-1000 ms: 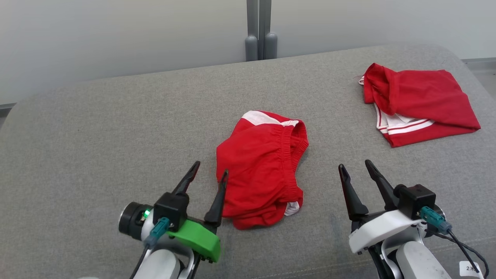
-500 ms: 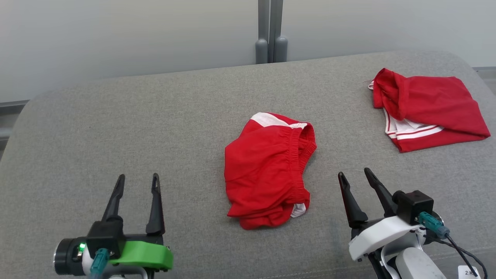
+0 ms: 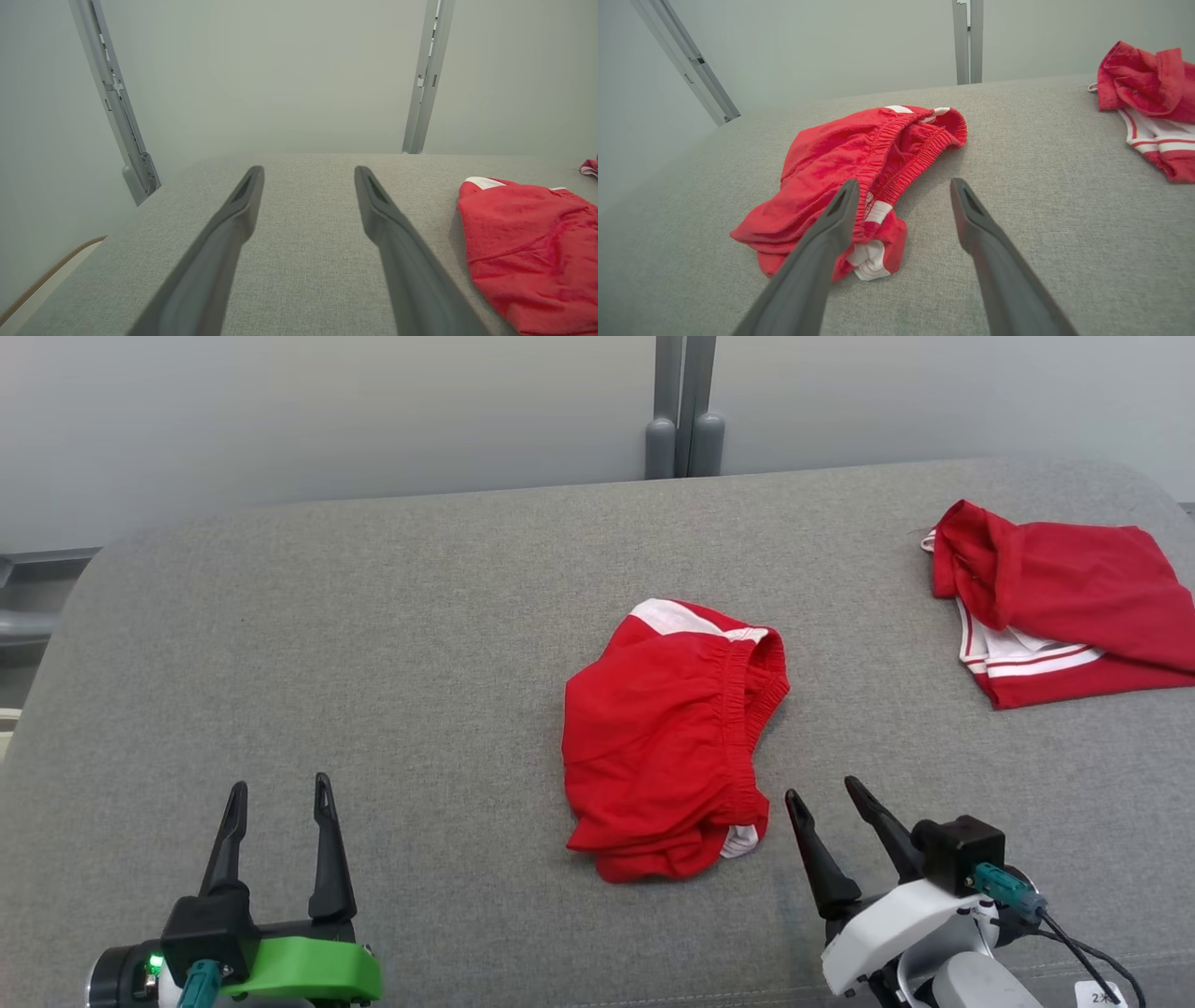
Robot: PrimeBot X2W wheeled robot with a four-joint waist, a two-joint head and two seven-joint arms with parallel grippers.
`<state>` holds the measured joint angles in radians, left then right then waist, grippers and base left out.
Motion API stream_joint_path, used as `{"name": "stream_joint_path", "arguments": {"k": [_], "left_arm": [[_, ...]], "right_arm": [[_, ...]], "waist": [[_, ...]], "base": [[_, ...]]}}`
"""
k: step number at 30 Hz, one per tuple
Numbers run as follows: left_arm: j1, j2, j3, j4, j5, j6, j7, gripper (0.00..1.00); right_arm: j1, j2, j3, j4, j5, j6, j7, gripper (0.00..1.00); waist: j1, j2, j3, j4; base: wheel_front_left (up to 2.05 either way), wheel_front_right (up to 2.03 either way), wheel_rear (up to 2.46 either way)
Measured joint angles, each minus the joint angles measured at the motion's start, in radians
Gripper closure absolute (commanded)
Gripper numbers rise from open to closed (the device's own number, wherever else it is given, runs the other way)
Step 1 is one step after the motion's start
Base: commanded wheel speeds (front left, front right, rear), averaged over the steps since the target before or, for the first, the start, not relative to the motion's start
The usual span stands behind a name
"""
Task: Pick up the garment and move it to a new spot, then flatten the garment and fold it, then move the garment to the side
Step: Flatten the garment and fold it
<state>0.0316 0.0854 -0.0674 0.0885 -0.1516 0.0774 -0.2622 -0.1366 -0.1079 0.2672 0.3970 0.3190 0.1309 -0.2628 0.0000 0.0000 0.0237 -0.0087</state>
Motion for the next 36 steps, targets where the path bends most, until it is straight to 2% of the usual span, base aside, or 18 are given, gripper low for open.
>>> {"name": "stream_joint_path", "arguments": {"k": [9,19,20,21,22,23,29,36], "left_arm": [[-0.006,-0.022,0.011,0.009,0.021,-0.033,0.0,0.0],[-0.015,-0.031,0.01,0.017,0.023,-0.046,0.0,0.0],[-0.016,-0.032,0.01,0.017,0.023,-0.046,0.0,0.0],[-0.016,-0.032,0.01,0.017,0.023,-0.046,0.0,0.0],[-0.016,-0.033,0.009,0.018,0.023,-0.047,0.0,0.0],[-0.017,-0.033,0.009,0.019,0.023,-0.047,0.0,0.0],[-0.017,-0.033,0.013,0.019,0.019,-0.047,0.0,0.0],[-0.016,-0.034,0.004,0.02,0.007,-0.037,0.0,0.0]], "right_arm": [[-0.077,-0.024,0.107,0.098,0.041,0.0,0.033,0.0],[-0.177,-0.036,0.187,0.25,0.084,0.0,0.041,0.0],[-0.183,-0.036,0.195,0.264,0.09,0.0,0.039,0.02],[-0.19,-0.035,0.204,0.28,0.096,0.0,0.036,0.5],[-0.198,-0.035,0.214,0.294,0.103,0.0,0.035,0.93],[-0.205,-0.035,0.222,0.306,0.108,0.0,0.033,1.0],[-0.243,-0.033,0.257,0.335,0.132,0.0,0.014,1.0],[-0.274,-0.031,0.282,0.246,0.182,0.0,0.003,1.0]], "waist": [[0.0,0.0,0.007,0.036],[0.0,0.0,0.011,0.091],[0.0,0.0,0.012,0.097],[0.0,0.0,0.012,0.103],[0.0,0.0,0.012,0.108],[0.0,0.0,0.012,0.113],[0.0,0.0,0.016,0.129],[0.0,0.0,0.011,0.123]], "base": [[0.0,0.0,0.0],[0.0,0.0,0.0],[0.0,0.0,0.0],[0.0,0.0,0.0],[0.0,0.0,0.0],[0.0,0.0,0.0],[0.0,0.0,0.0],[0.0,0.0,0.0]]}}
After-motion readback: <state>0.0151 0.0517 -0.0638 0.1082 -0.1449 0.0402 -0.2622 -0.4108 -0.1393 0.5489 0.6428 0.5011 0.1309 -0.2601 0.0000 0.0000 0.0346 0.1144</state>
